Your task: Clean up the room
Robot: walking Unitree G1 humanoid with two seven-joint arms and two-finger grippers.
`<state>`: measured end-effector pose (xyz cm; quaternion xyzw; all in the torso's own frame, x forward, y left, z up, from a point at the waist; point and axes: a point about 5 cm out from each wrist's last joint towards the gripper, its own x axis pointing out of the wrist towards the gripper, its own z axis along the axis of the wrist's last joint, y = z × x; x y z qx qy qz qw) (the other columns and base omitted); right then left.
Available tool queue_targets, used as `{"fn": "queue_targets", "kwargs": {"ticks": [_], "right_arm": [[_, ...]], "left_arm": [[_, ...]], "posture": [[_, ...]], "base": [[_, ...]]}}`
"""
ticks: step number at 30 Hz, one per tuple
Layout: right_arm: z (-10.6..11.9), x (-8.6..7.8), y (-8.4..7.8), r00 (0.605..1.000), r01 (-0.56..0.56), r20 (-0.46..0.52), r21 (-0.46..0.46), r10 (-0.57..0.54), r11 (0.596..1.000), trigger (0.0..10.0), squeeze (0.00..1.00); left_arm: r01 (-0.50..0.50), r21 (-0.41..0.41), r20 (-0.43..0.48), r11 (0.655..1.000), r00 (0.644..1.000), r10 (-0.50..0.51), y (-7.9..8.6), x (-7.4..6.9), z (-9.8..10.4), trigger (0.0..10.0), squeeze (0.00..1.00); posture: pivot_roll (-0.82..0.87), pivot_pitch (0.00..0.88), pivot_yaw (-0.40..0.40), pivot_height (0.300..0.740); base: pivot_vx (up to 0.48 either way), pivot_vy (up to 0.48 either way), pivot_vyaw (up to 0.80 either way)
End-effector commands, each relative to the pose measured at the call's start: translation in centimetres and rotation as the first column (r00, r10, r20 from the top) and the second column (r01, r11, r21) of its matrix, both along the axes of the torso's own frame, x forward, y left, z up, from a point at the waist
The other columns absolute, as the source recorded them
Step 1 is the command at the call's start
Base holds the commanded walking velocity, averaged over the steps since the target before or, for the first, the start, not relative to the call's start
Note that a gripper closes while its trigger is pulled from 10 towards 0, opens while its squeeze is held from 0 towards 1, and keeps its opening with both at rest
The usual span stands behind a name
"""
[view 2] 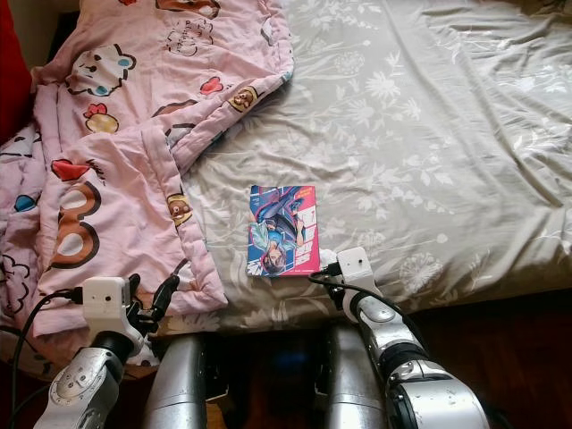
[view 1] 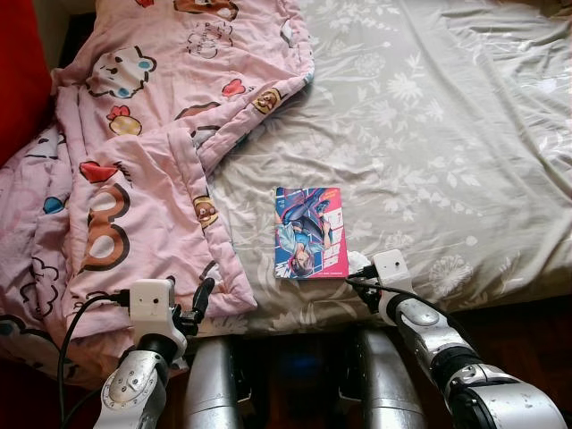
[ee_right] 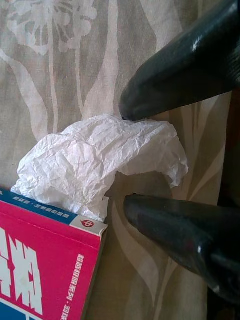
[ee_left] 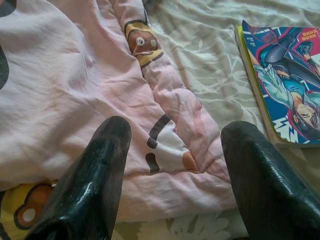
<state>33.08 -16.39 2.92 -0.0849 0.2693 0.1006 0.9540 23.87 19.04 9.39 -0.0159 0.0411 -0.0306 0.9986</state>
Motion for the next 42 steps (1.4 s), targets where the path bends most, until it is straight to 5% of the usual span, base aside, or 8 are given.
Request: {"fn": "queue_targets", "kwargs": {"ticks": [1,2,3,24,34,42], "right_arm": [[-1.4,-1.2,0.0,0.998,0.007,-0.059,0.005,-0.007,1.0,1.6,0.0],[-1.4,-1.2,0.0,0.998,0.008,-0.06,0.005,-0.008,1.0,1.6,0.0],[-1.5,-1.3,-0.1,0.998,0.009,-0.061,0.004,-0.009,1.0,0.0,0.0],[-2.4,-2.2,-1.1,0.997,0.043,-0.06,-0.025,-0.045,0.999,0.0,0.0],[-0.4,-1.0,-2.4,0.979,0.165,0.117,0.036,-0.168,0.986,0.0,0.0],[0.4,-1.9,-2.8,0.916,0.208,0.311,0.177,-0.255,0.962,0.0,0.0]], "left_arm": [[-0.006,0.002,-0.038,1.0,0.999,0.006,0.2,-0.7,-0.7,10.0,0.0],[-0.005,0.002,-0.038,1.0,0.999,0.005,0.2,-0.7,-0.6,10.0,0.0],[-0.005,0.002,-0.039,1.0,0.999,0.005,0.2,-0.7,-0.6,10.0,0.0],[-0.026,0.012,-0.042,1.0,0.999,0.027,0.9,-0.6,-1.0,10.0,0.0],[-0.035,0.012,-0.045,0.999,0.998,0.035,0.9,0.2,-1.6,10.0,0.0],[-0.055,0.019,-0.057,0.998,0.997,0.055,1.4,0.8,-2.6,10.0,0.0]], "posture": [[0.04,0.384,0.031,0.611],[0.04,0.384,0.031,0.611],[0.04,0.384,0.031,0.611],[0.04,0.361,0.023,0.611],[0.01,0.319,0.013,0.611],[-0.01,0.255,-0.005,0.611]], "base": [[0.0,0.0,0.0],[0.0,0.0,0.0],[0.0,0.0,0.0],[0.0,0.0,0.0],[0.0,0.0,0.0],[0.0,0.0,0.0]]}}
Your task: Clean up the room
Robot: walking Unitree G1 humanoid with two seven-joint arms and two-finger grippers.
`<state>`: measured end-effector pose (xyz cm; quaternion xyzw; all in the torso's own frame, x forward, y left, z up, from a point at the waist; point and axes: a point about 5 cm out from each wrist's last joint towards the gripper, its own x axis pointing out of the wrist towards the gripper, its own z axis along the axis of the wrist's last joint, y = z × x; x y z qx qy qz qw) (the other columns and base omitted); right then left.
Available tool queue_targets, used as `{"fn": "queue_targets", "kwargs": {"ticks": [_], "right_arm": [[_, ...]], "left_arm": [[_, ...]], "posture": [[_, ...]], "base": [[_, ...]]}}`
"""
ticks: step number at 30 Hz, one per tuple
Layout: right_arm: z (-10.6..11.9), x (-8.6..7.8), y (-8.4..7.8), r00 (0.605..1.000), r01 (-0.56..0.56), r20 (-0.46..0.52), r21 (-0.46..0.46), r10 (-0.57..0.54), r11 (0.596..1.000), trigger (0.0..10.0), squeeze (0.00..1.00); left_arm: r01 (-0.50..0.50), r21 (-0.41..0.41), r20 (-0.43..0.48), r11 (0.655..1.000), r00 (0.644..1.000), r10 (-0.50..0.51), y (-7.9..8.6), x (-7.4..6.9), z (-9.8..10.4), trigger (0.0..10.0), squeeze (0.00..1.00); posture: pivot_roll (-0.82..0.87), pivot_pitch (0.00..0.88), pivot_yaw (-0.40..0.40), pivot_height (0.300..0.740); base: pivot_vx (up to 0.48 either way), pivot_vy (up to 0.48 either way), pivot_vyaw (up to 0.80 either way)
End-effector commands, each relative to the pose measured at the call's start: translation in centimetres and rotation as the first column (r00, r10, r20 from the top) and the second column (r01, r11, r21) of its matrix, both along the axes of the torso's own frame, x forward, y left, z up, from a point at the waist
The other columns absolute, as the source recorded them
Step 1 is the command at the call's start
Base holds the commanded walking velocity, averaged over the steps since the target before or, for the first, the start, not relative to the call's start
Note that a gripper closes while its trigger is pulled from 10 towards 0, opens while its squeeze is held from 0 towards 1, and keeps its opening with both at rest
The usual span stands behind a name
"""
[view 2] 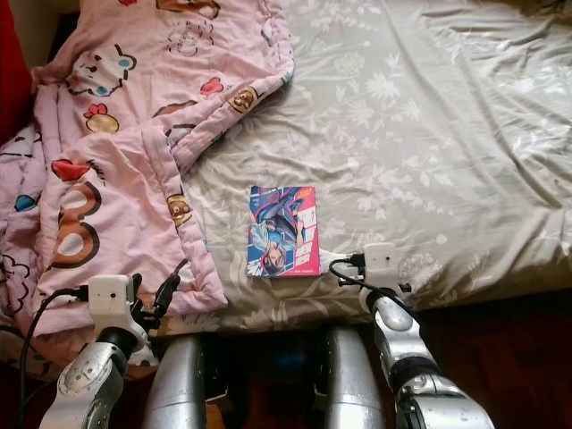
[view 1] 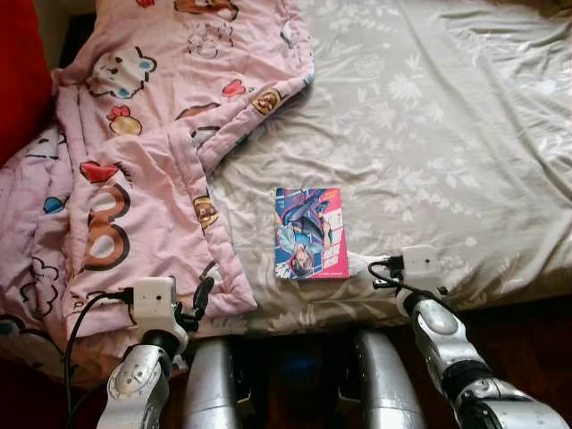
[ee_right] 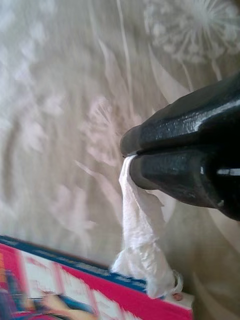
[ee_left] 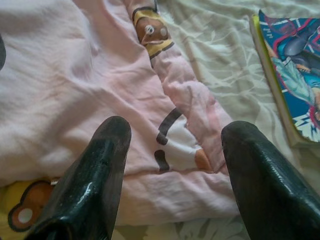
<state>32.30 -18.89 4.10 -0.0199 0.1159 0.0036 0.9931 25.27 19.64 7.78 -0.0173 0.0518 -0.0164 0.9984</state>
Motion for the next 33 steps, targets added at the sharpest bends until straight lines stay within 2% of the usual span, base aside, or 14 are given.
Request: {"fn": "queue_targets", "kwargs": {"ticks": [1,3,5,7,9,11,12,13,14,24,31,33], "right_arm": [[-0.8,-1.3,-0.3,0.999,0.033,0.034,0.041,-0.035,0.999,0.0,0.0],[-1.1,-2.0,-0.4,0.997,0.046,0.062,0.057,-0.049,0.997,0.0,0.0],[-1.6,-3.7,-0.4,0.993,0.044,0.107,0.061,-0.05,0.997,0.0,0.0],[-1.9,-4.8,-0.4,0.99,0.047,0.13,0.069,-0.056,0.996,0.0,0.0],[-1.9,-6.3,-0.9,0.983,0.092,0.15,0.087,-0.104,0.992,0.0,0.0],[-1.8,-7.0,-1.1,0.979,0.115,0.158,0.09,-0.129,0.989,0.0,0.0],[-1.8,-7.1,-1.1,0.978,0.122,0.16,0.096,-0.136,0.988,1.3,0.0],[-1.8,-7.2,-1.0,0.977,0.124,0.16,0.101,-0.139,0.987,4.2,0.0],[-1.8,-7.3,-0.7,0.979,0.112,0.161,0.102,-0.128,0.988,10.0,0.0],[-1.4,-6.4,0.1,0.982,0.108,0.143,0.119,-0.125,0.987,10.0,0.0],[-1.9,-6.6,-0.9,0.978,0.155,0.12,0.129,-0.171,0.979,10.0,0.0],[-2.8,-6.9,-1.3,0.98,0.175,0.074,0.125,-0.185,0.977,10.0,0.0]], "left_arm": [[-0.027,0.019,-0.034,0.999,0.999,0.028,0.8,-0.4,-1.0,10.0,0.0],[-0.029,0.022,-0.031,0.999,0.999,0.03,0.8,-0.2,-1.1,10.0,0.0],[-0.031,0.031,-0.028,0.999,0.999,0.031,0.9,-0.2,-1.4,10.0,0.0],[-0.032,0.034,-0.029,0.999,0.999,0.033,1.0,0.0,-1.6,10.0,0.0],[-0.038,0.034,-0.031,0.999,0.999,0.039,1.1,0.0,-1.8,10.0,0.0],[-0.04,0.033,-0.035,0.999,0.999,0.041,1.1,0.0,-2.0,10.0,0.0],[-0.04,0.032,-0.036,0.999,0.999,0.041,1.0,0.1,-2.1,10.0,0.0],[-0.039,0.032,-0.037,0.999,0.999,0.04,0.9,0.2,-2.2,10.0,0.0],[-0.038,0.029,-0.037,0.999,0.999,0.039,0.8,0.3,-2.4,10.0,0.0],[-0.039,0.025,-0.039,0.999,0.998,0.04,0.6,1.2,-3.1,10.0,0.0],[-0.048,0.028,-0.047,0.998,0.998,0.05,0.8,1.2,-3.8,10.0,0.0],[-0.049,0.029,-0.059,0.998,0.997,0.05,0.8,1.3,-4.2,10.0,0.0]], "posture": [[-0.01,0.249,-0.007,0.611],[-0.02,0.231,-0.014,0.611],[-0.04,0.207,-0.023,0.611],[-0.05,0.192,-0.027,0.611],[-0.06,0.18,-0.028,0.611],[-0.07,0.17,-0.029,0.611],[-0.07,0.167,-0.03,0.611],[-0.08,0.162,-0.03,0.611],[-0.09,0.154,-0.032,0.611],[-0.09,0.118,-0.039,0.611],[-0.08,0.097,-0.043,0.646],[-0.09,0.085,-0.043,0.661]], "base": [[0.0,0.0,0.0],[0.0,0.0,0.0],[0.0,0.0,0.0],[0.0,0.0,0.0],[0.0,0.0,0.0],[0.0,0.0,0.0],[0.0,0.0,0.0],[0.0,0.0,0.0],[0.0,0.0,0.0],[0.0,0.0,0.0],[0.0,0.0,0.0],[0.0,0.0,0.0]]}}
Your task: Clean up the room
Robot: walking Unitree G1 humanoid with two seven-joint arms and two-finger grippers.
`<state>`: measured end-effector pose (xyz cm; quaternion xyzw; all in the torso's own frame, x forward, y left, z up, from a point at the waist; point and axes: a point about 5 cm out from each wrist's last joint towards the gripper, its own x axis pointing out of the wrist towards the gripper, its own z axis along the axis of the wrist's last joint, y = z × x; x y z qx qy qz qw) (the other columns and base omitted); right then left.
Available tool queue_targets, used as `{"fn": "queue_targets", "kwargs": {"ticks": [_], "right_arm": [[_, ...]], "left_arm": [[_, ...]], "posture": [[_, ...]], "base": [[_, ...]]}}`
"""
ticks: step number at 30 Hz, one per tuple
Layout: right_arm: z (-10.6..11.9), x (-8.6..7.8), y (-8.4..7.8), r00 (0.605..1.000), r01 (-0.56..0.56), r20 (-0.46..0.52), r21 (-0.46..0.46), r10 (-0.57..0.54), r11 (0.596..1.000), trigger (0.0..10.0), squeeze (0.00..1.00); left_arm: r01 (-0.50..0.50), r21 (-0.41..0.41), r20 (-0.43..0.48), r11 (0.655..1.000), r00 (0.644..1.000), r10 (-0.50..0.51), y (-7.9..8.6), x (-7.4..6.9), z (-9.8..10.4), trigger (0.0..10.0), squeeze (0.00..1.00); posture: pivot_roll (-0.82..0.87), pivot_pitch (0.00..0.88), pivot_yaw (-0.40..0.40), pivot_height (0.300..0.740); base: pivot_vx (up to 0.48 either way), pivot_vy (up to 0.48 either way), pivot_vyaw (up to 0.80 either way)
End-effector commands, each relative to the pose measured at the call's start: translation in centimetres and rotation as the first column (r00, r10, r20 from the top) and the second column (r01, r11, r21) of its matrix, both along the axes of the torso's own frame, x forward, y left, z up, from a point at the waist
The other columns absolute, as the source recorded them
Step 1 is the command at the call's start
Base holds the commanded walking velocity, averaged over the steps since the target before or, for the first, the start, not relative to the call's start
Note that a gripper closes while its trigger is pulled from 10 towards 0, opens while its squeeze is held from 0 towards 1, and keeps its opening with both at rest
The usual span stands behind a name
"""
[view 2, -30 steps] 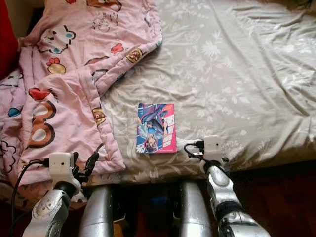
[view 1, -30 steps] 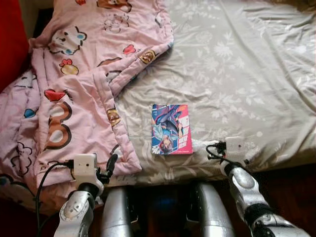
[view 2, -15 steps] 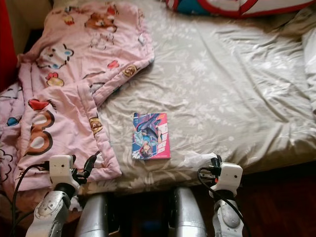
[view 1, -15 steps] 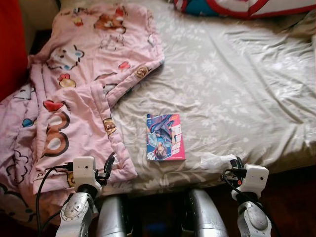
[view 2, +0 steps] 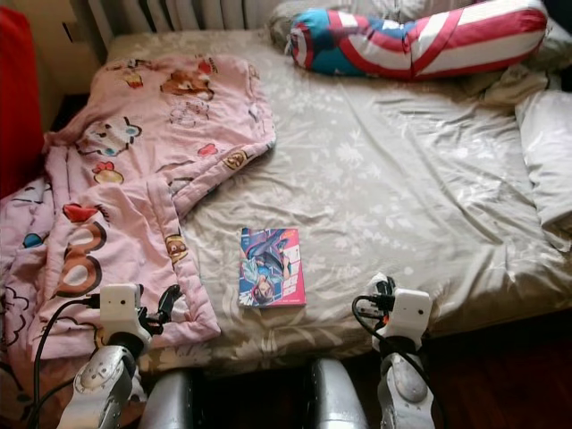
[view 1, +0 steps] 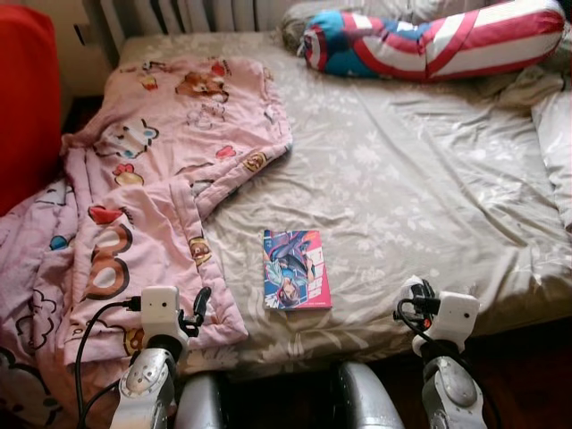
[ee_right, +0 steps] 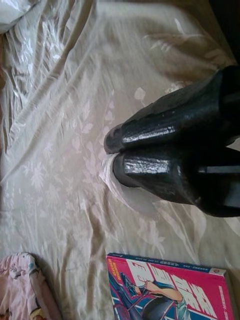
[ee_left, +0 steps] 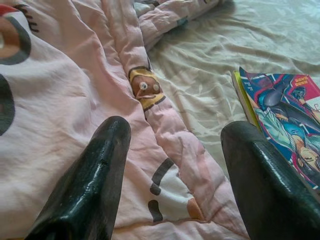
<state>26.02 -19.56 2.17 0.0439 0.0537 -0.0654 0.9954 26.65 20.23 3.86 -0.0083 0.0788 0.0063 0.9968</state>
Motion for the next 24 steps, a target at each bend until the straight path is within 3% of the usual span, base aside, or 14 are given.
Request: {"fn": "queue_targets", "kwargs": {"ticks": [1,12,15,20,24], "right_arm": [[-1.5,-0.9,-0.8,0.996,0.033,-0.08,0.011,-0.032,0.999,10.0,0.0],[-6.0,-3.5,-1.2,0.935,0.01,-0.354,-0.001,-0.01,1.0,10.0,0.0],[-6.4,-3.8,-1.3,0.923,0.017,-0.385,-0.001,-0.016,1.0,10.0,0.0],[-7.7,-4.8,-1.7,0.871,0.032,-0.491,0.009,-0.023,0.999,10.0,0.0],[-8.3,-5.6,-2.1,0.838,0.06,-0.542,-0.003,-0.052,0.998,10.0,0.0]], "left_arm": [[-0.004,0.004,-0.016,1.0,1.0,0.004,0.2,0.0,-0.6,10.0,0.0],[0.02,-0.019,-0.178,1.0,0.984,-0.023,-0.2,-0.5,-3.8,10.0,0.0],[0.018,-0.018,-0.209,1.0,0.978,-0.021,-0.2,-0.6,-4.4,10.0,0.0],[0.05,0.009,-0.346,0.999,0.937,-0.044,-0.4,-1.3,-6.4,10.0,0.0],[0.045,0.006,-0.388,0.999,0.921,-0.039,-0.5,-1.6,-6.9,10.0,0.0]], "posture": [[-0.09,0.079,-0.042,0.671],[-0.09,0.055,-0.035,0.74],[-0.09,0.054,-0.034,0.74],[-0.1,0.043,-0.039,0.74],[-0.1,0.041,-0.039,0.74]], "base": [[0.0,0.0,0.0],[0.0,0.0,0.0],[0.0,0.0,0.0],[0.0,0.0,0.0],[0.0,0.0,0.0]]}}
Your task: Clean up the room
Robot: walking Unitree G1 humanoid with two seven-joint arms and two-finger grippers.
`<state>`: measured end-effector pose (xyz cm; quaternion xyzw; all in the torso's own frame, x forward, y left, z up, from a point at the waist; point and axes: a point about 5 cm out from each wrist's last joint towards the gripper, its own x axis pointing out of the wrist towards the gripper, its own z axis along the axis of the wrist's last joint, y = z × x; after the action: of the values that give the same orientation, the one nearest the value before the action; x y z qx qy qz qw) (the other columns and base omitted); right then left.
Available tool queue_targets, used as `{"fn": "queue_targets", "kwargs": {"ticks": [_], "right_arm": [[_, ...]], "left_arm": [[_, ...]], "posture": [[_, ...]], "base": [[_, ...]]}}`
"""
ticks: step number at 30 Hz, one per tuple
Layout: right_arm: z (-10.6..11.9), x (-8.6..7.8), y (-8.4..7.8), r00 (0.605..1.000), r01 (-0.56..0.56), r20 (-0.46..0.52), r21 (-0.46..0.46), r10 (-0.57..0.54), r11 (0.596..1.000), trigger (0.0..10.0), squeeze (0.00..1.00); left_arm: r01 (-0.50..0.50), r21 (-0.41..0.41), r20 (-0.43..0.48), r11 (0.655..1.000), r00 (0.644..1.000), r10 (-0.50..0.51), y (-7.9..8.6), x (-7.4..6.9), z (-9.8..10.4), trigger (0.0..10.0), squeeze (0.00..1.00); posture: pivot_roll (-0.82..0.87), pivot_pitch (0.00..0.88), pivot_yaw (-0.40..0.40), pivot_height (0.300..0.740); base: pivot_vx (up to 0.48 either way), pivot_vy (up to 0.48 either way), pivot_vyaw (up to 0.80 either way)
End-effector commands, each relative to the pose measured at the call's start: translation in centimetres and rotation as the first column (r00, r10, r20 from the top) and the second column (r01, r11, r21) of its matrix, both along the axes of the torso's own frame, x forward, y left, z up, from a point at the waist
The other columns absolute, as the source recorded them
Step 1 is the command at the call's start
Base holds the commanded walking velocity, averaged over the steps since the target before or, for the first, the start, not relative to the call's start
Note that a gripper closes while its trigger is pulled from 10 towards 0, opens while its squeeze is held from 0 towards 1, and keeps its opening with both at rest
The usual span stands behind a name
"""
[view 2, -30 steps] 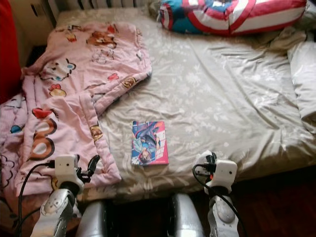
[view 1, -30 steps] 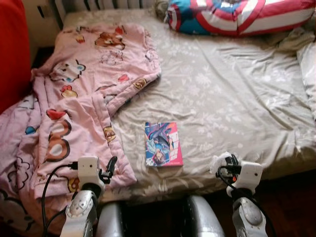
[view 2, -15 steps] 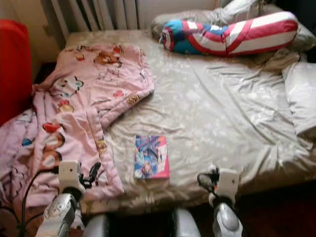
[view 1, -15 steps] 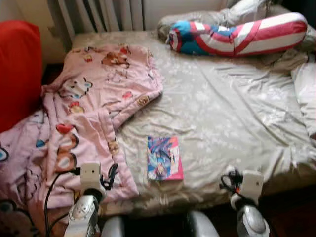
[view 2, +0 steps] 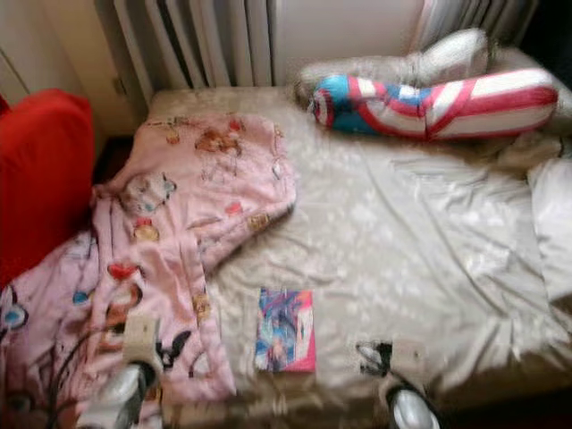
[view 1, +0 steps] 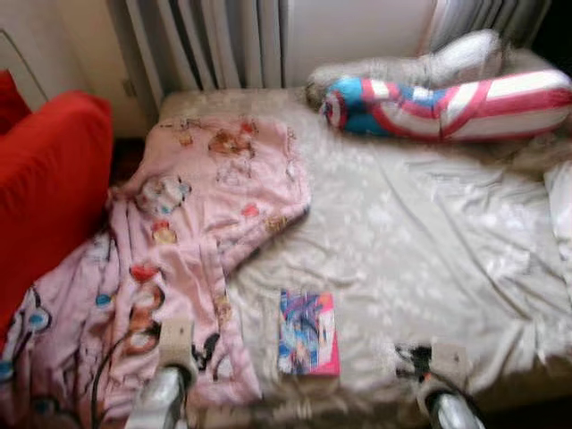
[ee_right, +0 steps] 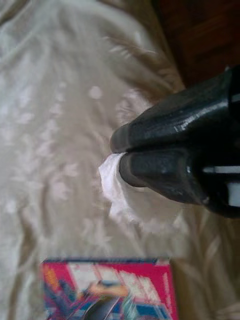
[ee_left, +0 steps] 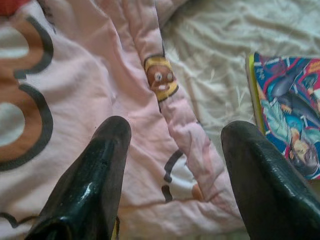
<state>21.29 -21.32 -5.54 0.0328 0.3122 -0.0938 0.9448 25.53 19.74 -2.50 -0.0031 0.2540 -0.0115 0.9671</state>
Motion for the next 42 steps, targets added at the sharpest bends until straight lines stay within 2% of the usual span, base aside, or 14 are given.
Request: {"fn": "queue_targets", "kwargs": {"ticks": [1,2,4,5,12,16,24,42], "right_arm": [[-0.9,-1.3,-0.5,0.997,0.028,-0.071,-0.004,-0.028,1.0,10.0,0.0],[-1.5,-2.3,-0.5,0.992,0.033,-0.123,-0.006,-0.033,0.999,10.0,0.0],[-1.7,-2.6,-0.4,0.989,0.033,-0.141,-0.006,-0.034,0.999,10.0,0.0],[-2.1,-3.2,-0.2,0.985,0.041,-0.17,-0.005,-0.041,0.999,10.0,0.0],[-2.9,-4.1,1.4,0.975,0.05,-0.218,0.06,-0.036,0.997,10.0,0.0],[-3.3,-4.6,1.9,0.971,0.035,-0.241,0.089,-0.013,0.995,10.0,0.0],[-3.7,-5.6,2.3,0.962,0.036,-0.273,0.093,-0.009,0.995,10.0,0.0],[-3.8,-5.7,2.3,0.958,0.014,-0.287,0.089,0.012,0.996,10.0,0.0]], "left_arm": [[0.005,0.015,-0.071,1.0,0.997,-0.004,0.0,-0.9,-1.0,10.0,0.0],[0.003,0.023,-0.124,1.0,0.992,0.0,0.2,-1.6,-1.7,10.0,0.0],[0.004,0.026,-0.141,1.0,0.99,0.0,0.2,-1.9,-2.0,10.0,0.0],[0.004,0.039,-0.179,0.999,0.984,0.003,0.4,-2.6,-2.5,10.0,0.0],[0.006,0.078,-0.297,0.997,0.955,0.018,1.3,-5.1,-4.1,10.0,0.0],[0.018,0.088,-0.342,0.996,0.94,0.013,1.3,-6.2,-4.8,10.0,0.0],[0.025,0.079,-0.358,0.997,0.934,0.005,0.9,-6.4,-5.0,10.0,0.0],[-0.017,0.075,-0.361,0.997,0.932,0.043,1.5,-6.6,-5.0,10.0,0.0]], "posture": [[-0.09,0.04,-0.04,0.74],[-0.1,0.041,-0.037,0.74],[-0.1,0.042,-0.037,0.74],[-0.1,0.043,-0.034,0.74],[-0.1,0.043,-0.013,0.74],[-0.11,0.041,-0.007,0.74],[-0.11,0.035,0.0,0.74],[-0.11,0.012,-0.005,0.74]], "base": [[0.0,0.0,0.0],[0.0,0.0,0.0],[0.0,0.0,0.0],[0.0,0.0,0.0],[0.0,0.0,0.0],[0.0,0.0,0.0],[0.0,0.0,0.0],[0.0,0.0,0.0]]}}
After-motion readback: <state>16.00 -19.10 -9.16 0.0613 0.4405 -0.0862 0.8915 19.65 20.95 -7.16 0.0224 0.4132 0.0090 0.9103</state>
